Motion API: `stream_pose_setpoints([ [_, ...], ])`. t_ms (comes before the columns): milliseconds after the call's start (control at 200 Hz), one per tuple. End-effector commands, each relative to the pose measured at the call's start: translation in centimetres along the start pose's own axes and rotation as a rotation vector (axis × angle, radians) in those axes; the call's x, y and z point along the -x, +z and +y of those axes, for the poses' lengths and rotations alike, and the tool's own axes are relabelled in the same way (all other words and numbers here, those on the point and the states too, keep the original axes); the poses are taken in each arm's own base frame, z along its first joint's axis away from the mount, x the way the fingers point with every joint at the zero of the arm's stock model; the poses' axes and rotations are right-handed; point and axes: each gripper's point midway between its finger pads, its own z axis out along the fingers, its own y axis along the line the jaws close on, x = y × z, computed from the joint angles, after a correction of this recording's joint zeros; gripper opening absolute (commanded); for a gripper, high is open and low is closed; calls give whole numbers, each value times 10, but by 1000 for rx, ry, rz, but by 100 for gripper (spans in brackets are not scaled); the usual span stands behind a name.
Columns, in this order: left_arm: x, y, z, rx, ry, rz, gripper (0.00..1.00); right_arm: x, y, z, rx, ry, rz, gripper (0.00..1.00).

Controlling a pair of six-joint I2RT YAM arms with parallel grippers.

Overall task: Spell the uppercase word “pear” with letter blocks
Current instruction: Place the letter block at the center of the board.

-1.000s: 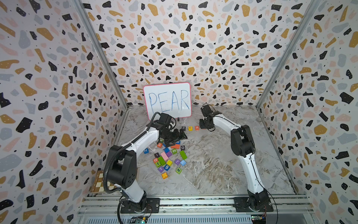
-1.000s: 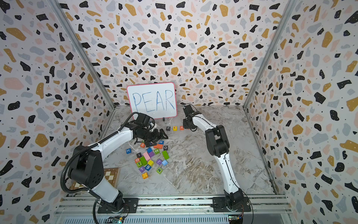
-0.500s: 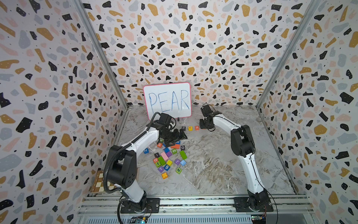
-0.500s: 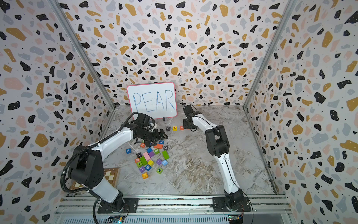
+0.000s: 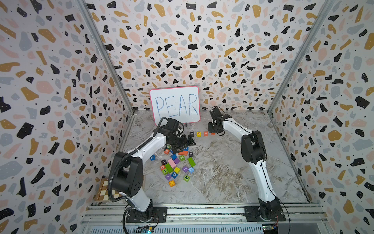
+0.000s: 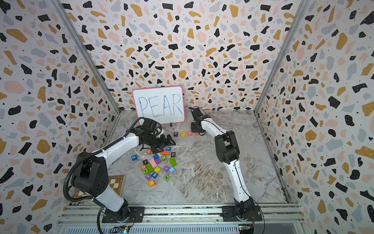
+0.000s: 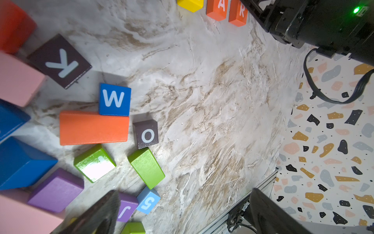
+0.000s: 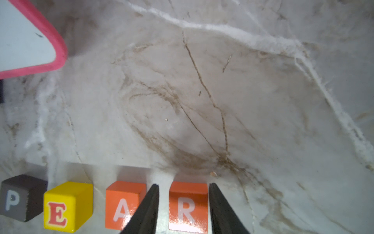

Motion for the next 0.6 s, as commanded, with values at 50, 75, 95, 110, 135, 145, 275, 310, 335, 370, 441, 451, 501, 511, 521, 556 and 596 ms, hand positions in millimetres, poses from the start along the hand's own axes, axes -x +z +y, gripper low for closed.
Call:
stream_pose_setpoints([
  [50, 3, -7, -5, -9, 16, -14, 99, 23, -34, 0, -41, -37, -74, 48],
  [75, 3, -8, -6, -10, 16, -12, 99, 27, -39, -1, -54, -46, -92, 50],
  [95, 4, -9, -7, -9, 18, -14, 99, 31, -45, -1, -62, -54, -111, 52],
  [110, 4, -10, -7, -8, 21, -16, 99, 33, -49, 0, -67, -59, -122, 54],
  [135, 5, -11, -7, -4, 25, -21, 99, 37, -57, 0, -75, -69, -144, 56],
  [145, 5, -12, -7, 0, 26, -24, 99, 38, -60, 1, -79, -73, -156, 57],
  [275, 17, -21, -12, 24, 49, -61, 99, 47, -102, 11, -59, -132, -294, 76],
  [310, 23, -22, -14, 31, 59, -74, 99, 45, -110, 12, -45, -141, -318, 80],
  [335, 26, -22, -14, 39, 66, -81, 99, 43, -115, 13, -35, -146, -331, 84],
  [370, 32, -21, -14, 46, 67, -87, 99, 39, -123, 14, -17, -154, -345, 87],
  [441, 42, -18, -17, 47, 89, -97, 99, 29, -132, 12, 4, -164, -357, 93],
  [451, 43, -17, -17, 48, 92, -100, 99, 27, -132, 11, 5, -166, -358, 94],
  [501, 51, -14, -17, 57, 115, -116, 99, 19, -135, 10, 15, -174, -359, 96],
  [511, 53, -14, -16, 63, 118, -122, 99, 17, -135, 10, 19, -178, -358, 96],
  [521, 55, -14, -15, 71, 122, -129, 99, 15, -135, 10, 25, -181, -355, 97],
  [556, 62, -10, -9, 92, 123, -150, 99, 8, -135, 11, 40, -192, -351, 98],
  [596, 69, -5, -6, 85, 123, -163, 99, 0, -135, 12, 49, -200, -351, 100],
])
